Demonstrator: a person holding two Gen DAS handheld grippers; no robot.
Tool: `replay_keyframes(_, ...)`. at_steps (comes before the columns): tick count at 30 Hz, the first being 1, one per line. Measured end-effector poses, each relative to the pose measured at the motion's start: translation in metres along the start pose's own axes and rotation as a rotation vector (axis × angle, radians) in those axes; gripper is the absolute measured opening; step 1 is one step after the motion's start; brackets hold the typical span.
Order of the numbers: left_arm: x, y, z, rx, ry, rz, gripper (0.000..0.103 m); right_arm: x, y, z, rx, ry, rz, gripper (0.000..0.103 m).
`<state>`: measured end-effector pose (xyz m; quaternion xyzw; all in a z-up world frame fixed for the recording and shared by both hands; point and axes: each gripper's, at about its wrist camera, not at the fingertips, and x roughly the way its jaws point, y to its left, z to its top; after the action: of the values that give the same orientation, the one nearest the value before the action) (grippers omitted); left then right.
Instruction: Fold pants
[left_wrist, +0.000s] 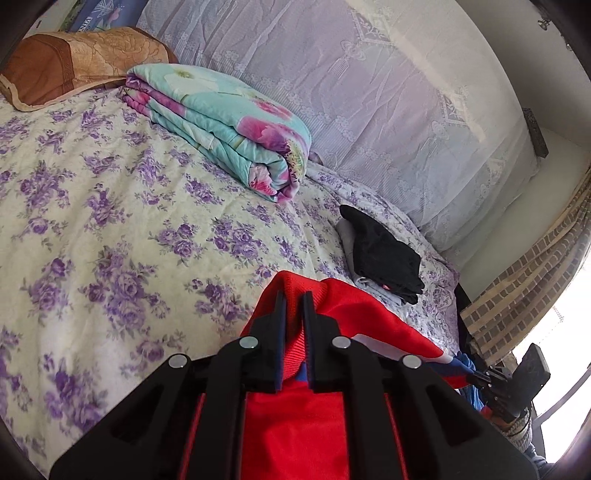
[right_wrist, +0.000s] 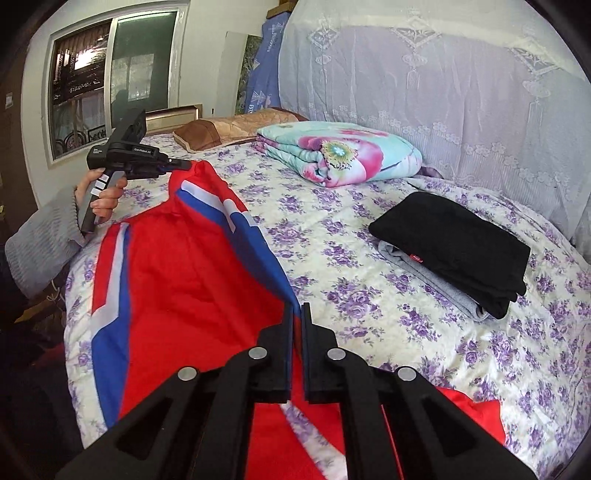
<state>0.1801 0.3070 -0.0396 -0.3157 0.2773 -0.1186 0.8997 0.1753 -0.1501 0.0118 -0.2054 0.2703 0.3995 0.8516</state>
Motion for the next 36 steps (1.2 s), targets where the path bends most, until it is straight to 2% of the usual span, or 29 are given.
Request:
replay_keyframes(6, -0.058, 0.001, -0.034, -0.013, -0.051, 0.008, 0.004, -0.034, 0.049, -0.028, -0.011, -0.021, 0.028, 0.003)
replay_keyframes(8, -0.075, 0.01, -0.047, -0.053, -0.06, -0.018, 0.004, -0.039, 0.066, -0.042, -0.014, -0.005, 0.039, 0.004)
replay_keyframes(12, -0.089, 0.023, -0.08, -0.126, -0.006, -0.054, 0.004, -0.041, 0.091, -0.068, 0.001, 0.03, 0.057, 0.004)
replay_keyframes(17, -0.081, 0.005, -0.113, -0.141, 0.058, -0.146, 0.005, -0.041, 0.1, -0.086, 0.054, 0.037, 0.047, 0.004)
replay_keyframes(19, -0.069, 0.0, -0.117, -0.155, 0.084, -0.12, 0.012, -0.043, 0.102, -0.088, 0.064, 0.032, 0.035, 0.004)
replay_keyframes(25, -0.066, 0.006, -0.115, -0.227, 0.076, -0.101, 0.012, -0.048, 0.104, -0.085, 0.072, 0.009, 0.01, 0.004)
replay_keyframes(27, -0.07, 0.014, -0.11, -0.258, 0.057, -0.071, 0.012, -0.051, 0.106, -0.082, 0.065, 0.003, 0.002, 0.004)
replay_keyframes(31, -0.083, 0.02, -0.109, -0.288, 0.054, -0.055, 0.012, -0.056, 0.105, -0.078, 0.075, -0.019, -0.008, 0.004)
replay_keyframes(33, -0.091, 0.018, -0.113, -0.269, 0.049, -0.038, 0.022, -0.056, 0.105, -0.079, 0.077, -0.019, -0.009, 0.004)
replay_keyframes(34, -0.094, 0.017, -0.115, -0.27, 0.053, -0.026, 0.033, -0.055, 0.105, -0.08, 0.079, -0.018, -0.007, 0.004)
replay_keyframes(35, -0.093, 0.017, -0.116, -0.277, 0.059, -0.015, 0.037, -0.054, 0.105, -0.08, 0.082, -0.017, -0.006, 0.004)
replay_keyframes(36, -0.092, 0.017, -0.117, -0.281, 0.066, -0.013, 0.037, -0.054, 0.106, -0.08, 0.083, -0.018, -0.006, 0.004)
